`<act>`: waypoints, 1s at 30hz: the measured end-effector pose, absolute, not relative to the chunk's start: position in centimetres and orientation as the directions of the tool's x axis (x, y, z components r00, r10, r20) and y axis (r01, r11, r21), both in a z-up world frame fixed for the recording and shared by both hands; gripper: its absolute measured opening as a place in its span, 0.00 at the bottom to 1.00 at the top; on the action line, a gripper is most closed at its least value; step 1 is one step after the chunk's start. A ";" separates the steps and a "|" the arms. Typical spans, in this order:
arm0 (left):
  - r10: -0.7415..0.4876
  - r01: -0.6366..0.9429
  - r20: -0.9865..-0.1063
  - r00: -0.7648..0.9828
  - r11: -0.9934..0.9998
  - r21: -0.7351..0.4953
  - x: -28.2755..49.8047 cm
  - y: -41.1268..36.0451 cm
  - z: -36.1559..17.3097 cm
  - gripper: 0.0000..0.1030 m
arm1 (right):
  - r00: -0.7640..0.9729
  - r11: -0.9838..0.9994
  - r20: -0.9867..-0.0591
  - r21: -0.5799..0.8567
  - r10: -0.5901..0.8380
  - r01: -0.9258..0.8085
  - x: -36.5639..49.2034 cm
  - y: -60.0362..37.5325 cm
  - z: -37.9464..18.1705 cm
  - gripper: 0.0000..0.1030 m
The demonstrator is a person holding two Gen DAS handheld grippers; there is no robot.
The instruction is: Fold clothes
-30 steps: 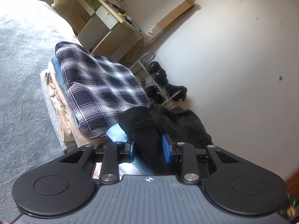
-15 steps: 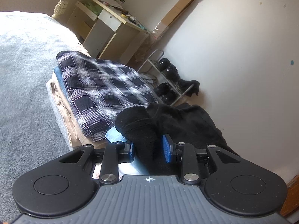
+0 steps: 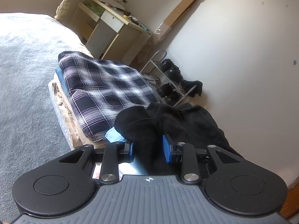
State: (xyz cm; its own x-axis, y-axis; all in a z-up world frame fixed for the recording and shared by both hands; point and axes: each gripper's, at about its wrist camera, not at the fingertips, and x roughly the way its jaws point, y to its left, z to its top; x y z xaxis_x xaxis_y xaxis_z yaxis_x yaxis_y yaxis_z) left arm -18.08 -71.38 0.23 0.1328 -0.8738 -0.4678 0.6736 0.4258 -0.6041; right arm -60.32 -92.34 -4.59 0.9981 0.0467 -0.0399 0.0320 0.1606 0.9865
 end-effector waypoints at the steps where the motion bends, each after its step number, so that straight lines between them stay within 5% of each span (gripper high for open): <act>1: -0.874 0.674 -0.468 0.133 0.426 -0.604 -18.1 -71.4 0.2 0.28 | 0.998 0.153 -0.038 0.988 0.046 0.031 -60.2 -92.4 -4.6 0.37; 16: -0.876 0.673 -0.467 0.119 0.417 -0.611 -17.8 -71.6 0.2 0.28 | 1.000 0.027 -0.007 1.000 0.010 0.007 -59.6 -93.7 -5.8 0.21; 30: -0.876 0.675 -0.468 0.114 0.415 -0.611 -17.9 -71.7 0.1 0.28 | 0.999 0.002 -0.005 1.000 -0.032 0.005 -61.5 -93.4 -6.3 0.23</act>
State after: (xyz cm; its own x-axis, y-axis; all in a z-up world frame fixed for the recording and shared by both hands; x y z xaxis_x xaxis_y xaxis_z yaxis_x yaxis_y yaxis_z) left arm -17.86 -71.67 0.07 0.1144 -0.8761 -0.4684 0.6748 0.4145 -0.6106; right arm -61.50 -93.40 -6.27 0.9995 -0.0319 -0.0050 0.0050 0.0023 1.0000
